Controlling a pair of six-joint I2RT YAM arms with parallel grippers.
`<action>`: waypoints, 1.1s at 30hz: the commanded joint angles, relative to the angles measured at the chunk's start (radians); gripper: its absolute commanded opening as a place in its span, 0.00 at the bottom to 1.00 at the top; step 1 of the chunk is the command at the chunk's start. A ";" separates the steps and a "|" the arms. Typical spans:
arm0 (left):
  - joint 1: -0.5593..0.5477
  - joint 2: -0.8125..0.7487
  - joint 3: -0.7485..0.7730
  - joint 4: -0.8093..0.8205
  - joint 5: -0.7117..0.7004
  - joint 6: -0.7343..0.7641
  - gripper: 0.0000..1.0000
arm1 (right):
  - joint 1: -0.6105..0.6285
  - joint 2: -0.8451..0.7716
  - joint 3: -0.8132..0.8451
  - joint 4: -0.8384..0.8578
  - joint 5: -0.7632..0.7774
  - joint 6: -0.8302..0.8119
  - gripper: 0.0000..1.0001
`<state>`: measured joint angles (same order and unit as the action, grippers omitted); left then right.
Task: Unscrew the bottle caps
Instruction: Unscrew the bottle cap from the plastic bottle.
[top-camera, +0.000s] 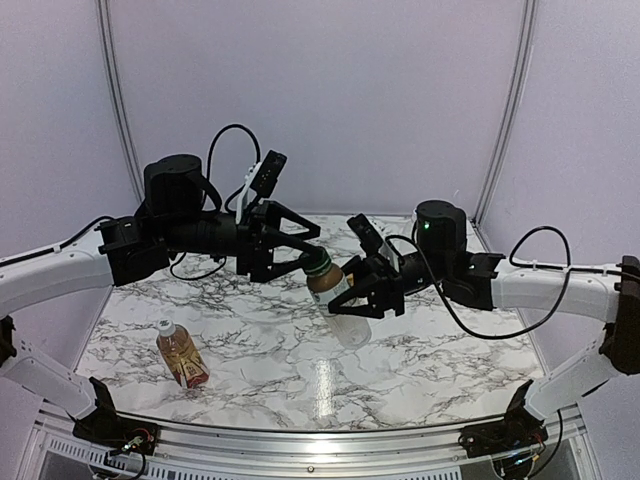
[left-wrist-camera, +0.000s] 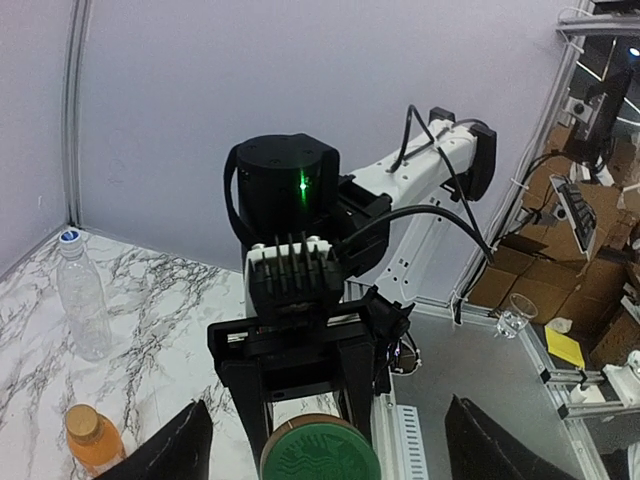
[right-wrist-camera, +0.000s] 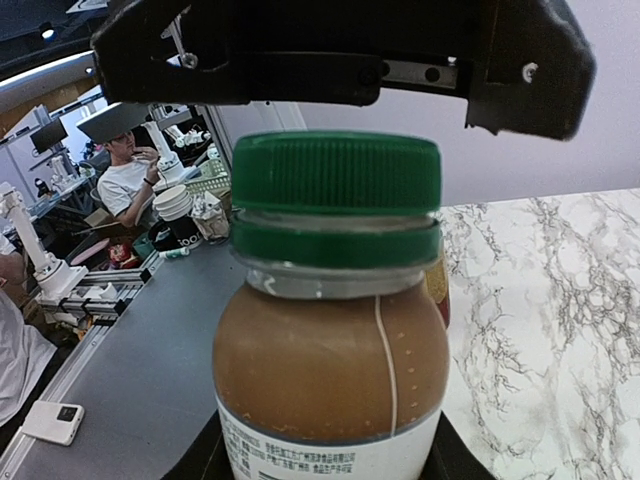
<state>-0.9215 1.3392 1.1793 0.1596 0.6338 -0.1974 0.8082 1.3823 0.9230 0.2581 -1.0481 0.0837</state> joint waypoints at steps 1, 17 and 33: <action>0.006 0.013 0.007 0.027 0.094 0.065 0.80 | -0.009 0.012 0.009 0.082 -0.088 0.055 0.21; 0.006 0.044 0.008 0.034 0.116 0.043 0.51 | -0.009 0.026 -0.004 0.122 -0.103 0.085 0.21; -0.003 0.045 -0.003 0.015 -0.249 -0.136 0.08 | -0.016 -0.004 0.047 -0.109 0.348 -0.068 0.21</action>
<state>-0.9161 1.3750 1.1690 0.1490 0.6003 -0.2150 0.7998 1.3903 0.9276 0.2489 -0.9493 0.0731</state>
